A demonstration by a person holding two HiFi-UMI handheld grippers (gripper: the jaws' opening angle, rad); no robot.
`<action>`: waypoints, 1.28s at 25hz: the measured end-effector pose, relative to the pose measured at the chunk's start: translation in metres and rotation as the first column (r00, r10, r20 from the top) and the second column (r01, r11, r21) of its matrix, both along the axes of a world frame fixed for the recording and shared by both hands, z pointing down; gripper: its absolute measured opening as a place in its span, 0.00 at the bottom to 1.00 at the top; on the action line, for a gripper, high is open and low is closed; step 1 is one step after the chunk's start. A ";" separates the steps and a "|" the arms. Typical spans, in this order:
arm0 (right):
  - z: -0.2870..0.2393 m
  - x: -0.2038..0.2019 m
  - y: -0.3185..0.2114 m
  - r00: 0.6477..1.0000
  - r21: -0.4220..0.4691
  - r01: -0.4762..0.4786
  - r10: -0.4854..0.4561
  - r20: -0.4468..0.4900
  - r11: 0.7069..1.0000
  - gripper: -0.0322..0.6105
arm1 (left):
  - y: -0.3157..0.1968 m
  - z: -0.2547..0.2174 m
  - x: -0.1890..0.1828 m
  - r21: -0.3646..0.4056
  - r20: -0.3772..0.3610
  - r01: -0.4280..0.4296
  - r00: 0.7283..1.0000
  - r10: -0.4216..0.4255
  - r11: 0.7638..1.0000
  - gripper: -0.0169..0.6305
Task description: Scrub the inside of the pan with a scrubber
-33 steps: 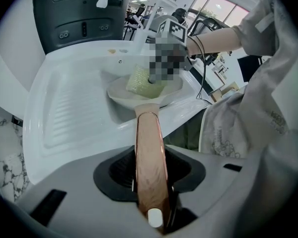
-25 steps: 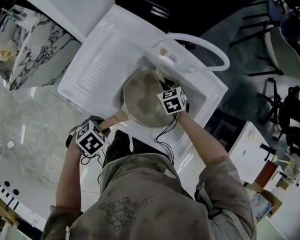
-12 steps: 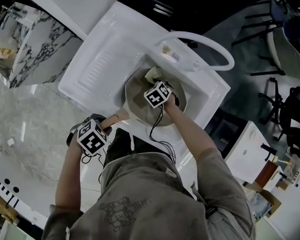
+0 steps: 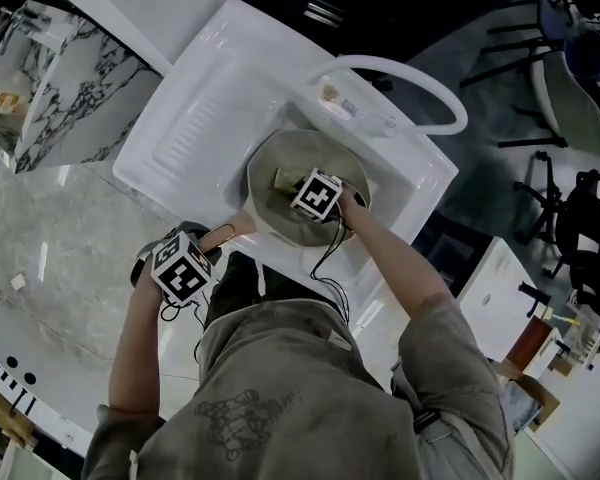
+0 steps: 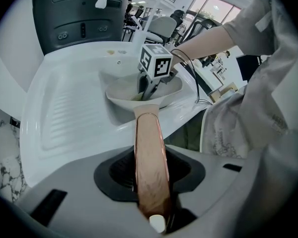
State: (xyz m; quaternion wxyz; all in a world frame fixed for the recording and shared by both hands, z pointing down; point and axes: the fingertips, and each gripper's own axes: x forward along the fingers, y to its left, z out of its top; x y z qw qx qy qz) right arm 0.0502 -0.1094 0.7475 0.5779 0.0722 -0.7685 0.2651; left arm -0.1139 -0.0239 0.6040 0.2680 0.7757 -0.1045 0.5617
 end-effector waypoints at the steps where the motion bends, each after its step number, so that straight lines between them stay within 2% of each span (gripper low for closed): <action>1: -0.006 -0.002 0.004 1.000 -0.028 0.017 -0.016 0.026 0.999 0.18 | 0.000 0.000 0.000 -0.001 -0.001 0.001 1.000 -0.001 1.000 0.25; 4: -0.023 -0.008 0.025 0.994 -0.162 0.054 -0.037 0.105 0.985 0.18 | 0.000 0.000 0.000 -0.004 -0.001 0.005 1.000 -0.005 1.000 0.25; 6: -0.038 -0.013 0.044 0.986 -0.273 0.095 -0.052 0.160 0.957 0.18 | 0.000 0.001 0.000 -0.004 0.002 0.003 1.000 -0.003 1.000 0.25; 9: -0.061 -0.018 0.069 0.973 -0.435 0.149 -0.054 0.223 0.888 0.18 | 0.001 0.001 0.000 -0.007 0.002 -0.001 1.000 0.001 1.000 0.25; 12: -0.089 -0.015 0.089 0.964 -0.581 0.181 -0.025 0.266 0.793 0.18 | 0.001 0.001 0.000 -0.012 -0.008 -0.007 1.000 0.007 1.000 0.25; 16: -0.123 0.002 0.084 0.951 -0.664 0.199 0.021 0.309 0.720 0.17 | 0.001 0.000 0.001 -0.012 -0.009 -0.010 1.000 0.010 1.000 0.25; 17: -0.133 0.005 0.081 0.944 -0.672 0.203 0.040 0.328 0.712 0.17 | 0.001 0.000 0.001 -0.011 -0.010 -0.008 1.000 0.008 1.000 0.25; 18: -0.141 0.007 0.076 0.937 -0.666 0.206 0.053 0.347 0.717 0.17 | 0.001 0.000 0.001 -0.009 -0.010 -0.005 1.000 0.005 1.000 0.25; 19: -0.148 0.009 0.068 0.930 -0.640 0.204 0.057 0.362 0.740 0.17 | 0.001 0.000 0.001 -0.008 -0.011 -0.003 1.000 0.003 1.000 0.25; 21: -0.152 0.008 0.047 0.927 -0.530 0.192 0.025 0.374 0.826 0.16 | 0.001 0.000 0.001 -0.008 -0.011 -0.003 1.000 0.002 1.000 0.25; 23: -0.146 0.008 0.021 0.936 -0.351 0.187 -0.058 0.348 0.917 0.16 | 0.000 0.000 0.001 -0.007 -0.010 -0.004 1.000 0.004 1.000 0.25; 24: -0.140 0.008 0.007 0.941 -0.238 0.199 -0.118 0.316 0.951 0.16 | 0.000 0.000 0.001 -0.007 -0.009 -0.005 1.000 0.005 1.000 0.25; 25: -0.134 0.008 -0.008 0.944 -0.116 0.222 -0.184 0.273 0.968 0.16 | 0.000 0.000 0.001 -0.006 -0.010 -0.005 1.000 0.005 1.000 0.25; 26: -0.128 0.007 -0.022 0.943 0.006 0.253 -0.249 0.221 0.967 0.16 | 0.000 0.000 0.001 -0.006 -0.010 -0.004 1.000 0.004 1.000 0.25; 27: -0.122 0.005 -0.036 0.938 0.121 0.286 -0.303 0.166 0.951 0.16 | 0.000 0.000 0.001 -0.005 -0.011 -0.003 1.000 0.003 1.000 0.25; 28: -0.118 0.003 -0.049 0.930 0.227 0.318 -0.349 0.113 0.921 0.16 | 0.000 0.000 0.001 -0.005 -0.011 -0.002 1.000 0.002 1.000 0.25; 30: -0.107 -0.004 -0.069 0.904 0.402 0.388 -0.427 0.009 0.830 0.16 | 0.000 0.001 0.001 -0.005 -0.011 -0.001 1.000 0.001 1.000 0.25; 32: -0.094 -0.010 -0.083 0.870 0.505 0.463 -0.482 -0.101 0.728 0.16 | 0.001 0.001 0.001 -0.007 -0.012 0.000 1.000 0.000 1.000 0.25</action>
